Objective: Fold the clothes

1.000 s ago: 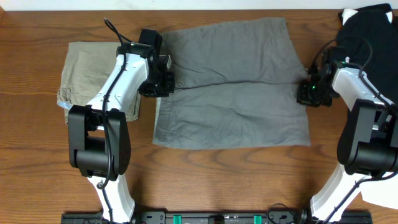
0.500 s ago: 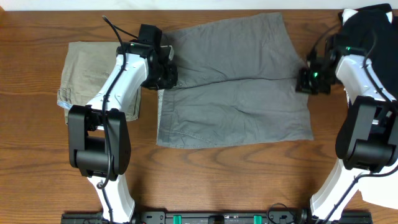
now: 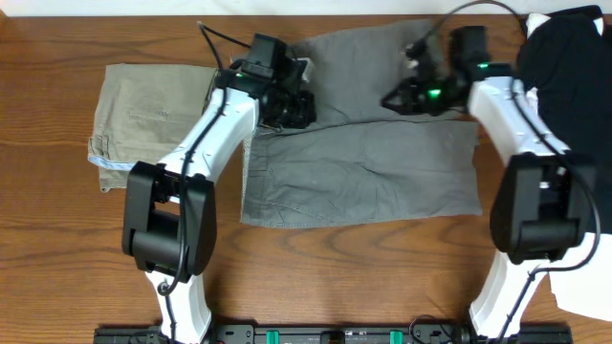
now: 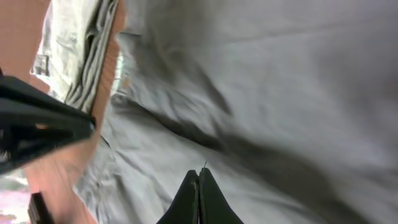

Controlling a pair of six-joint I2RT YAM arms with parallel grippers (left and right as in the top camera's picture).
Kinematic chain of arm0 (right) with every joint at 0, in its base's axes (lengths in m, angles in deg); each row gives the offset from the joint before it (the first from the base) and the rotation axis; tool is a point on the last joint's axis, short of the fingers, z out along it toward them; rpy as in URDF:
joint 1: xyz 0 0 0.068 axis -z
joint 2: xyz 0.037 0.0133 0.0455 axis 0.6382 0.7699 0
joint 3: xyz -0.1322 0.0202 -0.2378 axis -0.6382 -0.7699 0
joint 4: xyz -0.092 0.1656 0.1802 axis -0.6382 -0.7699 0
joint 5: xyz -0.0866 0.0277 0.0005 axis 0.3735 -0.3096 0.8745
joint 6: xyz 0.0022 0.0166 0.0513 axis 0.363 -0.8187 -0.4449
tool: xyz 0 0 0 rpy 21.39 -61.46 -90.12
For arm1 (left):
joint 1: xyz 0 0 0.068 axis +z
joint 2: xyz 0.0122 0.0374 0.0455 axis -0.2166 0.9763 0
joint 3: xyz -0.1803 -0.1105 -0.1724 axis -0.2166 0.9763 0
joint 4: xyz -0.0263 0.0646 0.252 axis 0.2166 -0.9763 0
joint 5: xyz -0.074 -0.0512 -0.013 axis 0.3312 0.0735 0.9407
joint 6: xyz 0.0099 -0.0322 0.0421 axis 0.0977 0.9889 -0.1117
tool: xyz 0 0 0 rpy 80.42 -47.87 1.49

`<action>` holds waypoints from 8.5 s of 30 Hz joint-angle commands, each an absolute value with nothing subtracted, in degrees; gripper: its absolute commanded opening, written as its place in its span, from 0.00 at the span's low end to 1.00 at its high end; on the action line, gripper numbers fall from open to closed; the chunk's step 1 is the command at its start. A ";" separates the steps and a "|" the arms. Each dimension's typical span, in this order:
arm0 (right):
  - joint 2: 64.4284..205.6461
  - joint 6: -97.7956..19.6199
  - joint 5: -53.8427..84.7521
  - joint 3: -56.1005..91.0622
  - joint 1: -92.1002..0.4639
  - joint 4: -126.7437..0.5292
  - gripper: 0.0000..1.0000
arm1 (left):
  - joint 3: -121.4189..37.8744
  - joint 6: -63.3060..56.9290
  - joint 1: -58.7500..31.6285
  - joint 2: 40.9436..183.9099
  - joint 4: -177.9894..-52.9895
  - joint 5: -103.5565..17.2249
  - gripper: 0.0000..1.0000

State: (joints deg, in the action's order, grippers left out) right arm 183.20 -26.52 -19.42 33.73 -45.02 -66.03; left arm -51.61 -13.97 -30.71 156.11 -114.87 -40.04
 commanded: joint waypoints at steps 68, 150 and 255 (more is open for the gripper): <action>185.54 -20.18 4.62 48.77 -27.51 -87.16 0.01 | -51.32 -14.28 -27.14 150.86 -118.56 -59.65 0.12; 205.49 -26.65 12.69 46.67 -33.20 -35.86 0.06 | -49.88 -20.84 -26.93 165.38 -94.43 -68.91 0.06; 139.49 -71.94 21.52 -15.34 -17.96 -88.54 0.70 | -36.66 -3.26 -27.10 132.52 -131.50 -66.31 0.42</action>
State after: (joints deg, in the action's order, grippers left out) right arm 139.94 -68.14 21.52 -13.92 -18.18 -88.89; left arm -36.46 -4.49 -27.23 132.44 -131.96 -66.44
